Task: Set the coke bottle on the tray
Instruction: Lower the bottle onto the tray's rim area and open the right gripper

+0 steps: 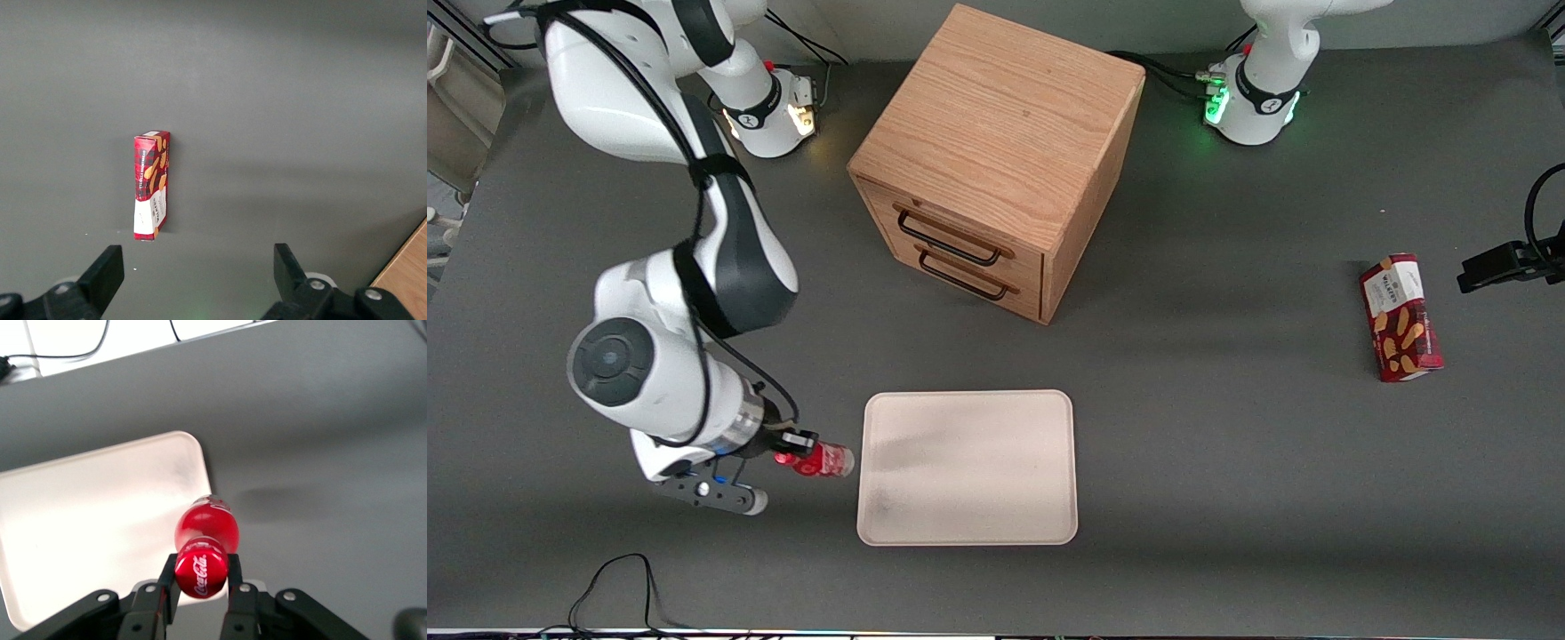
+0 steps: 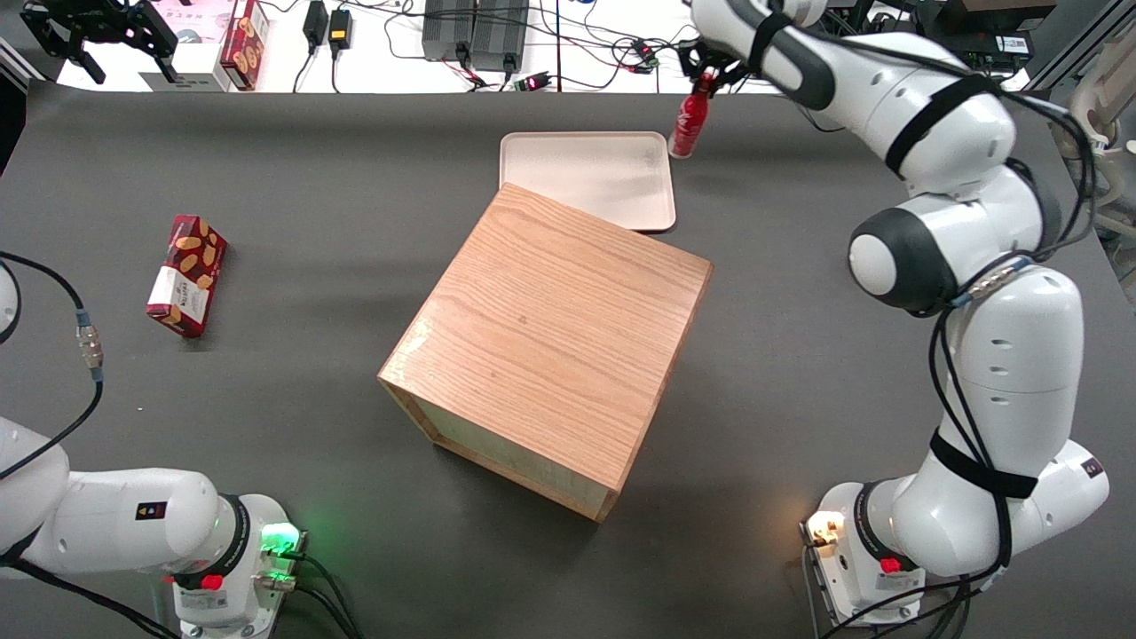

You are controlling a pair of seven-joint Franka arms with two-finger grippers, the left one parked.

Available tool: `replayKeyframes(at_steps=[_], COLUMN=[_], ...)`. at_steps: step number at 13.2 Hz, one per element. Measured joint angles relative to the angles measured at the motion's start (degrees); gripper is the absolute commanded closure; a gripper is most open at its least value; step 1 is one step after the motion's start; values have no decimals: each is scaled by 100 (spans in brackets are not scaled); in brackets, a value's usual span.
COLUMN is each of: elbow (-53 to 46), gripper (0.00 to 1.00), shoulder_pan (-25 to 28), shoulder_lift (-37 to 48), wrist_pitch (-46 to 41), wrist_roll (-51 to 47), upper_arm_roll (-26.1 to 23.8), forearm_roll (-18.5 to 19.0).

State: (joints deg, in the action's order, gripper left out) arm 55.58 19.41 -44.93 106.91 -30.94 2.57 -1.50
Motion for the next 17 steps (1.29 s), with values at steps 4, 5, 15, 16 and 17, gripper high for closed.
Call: replayKeyframes(at_steps=[4, 5, 15, 16, 17], elbow=[-86, -94, -109, -109, -109], gripper=[100, 100, 100, 90, 61], shoulder_pan=[67, 80, 210, 225, 237], shoulder_lift=[-389, -473, -833, -844, -858], wrist_pitch=[803, 969, 1472, 1477, 1497], wrist_roll=[-46, -47, -59, -59, -64], upper_arm_roll=[4, 4, 8, 8, 8], forearm_roll=[32, 92, 407, 410, 410])
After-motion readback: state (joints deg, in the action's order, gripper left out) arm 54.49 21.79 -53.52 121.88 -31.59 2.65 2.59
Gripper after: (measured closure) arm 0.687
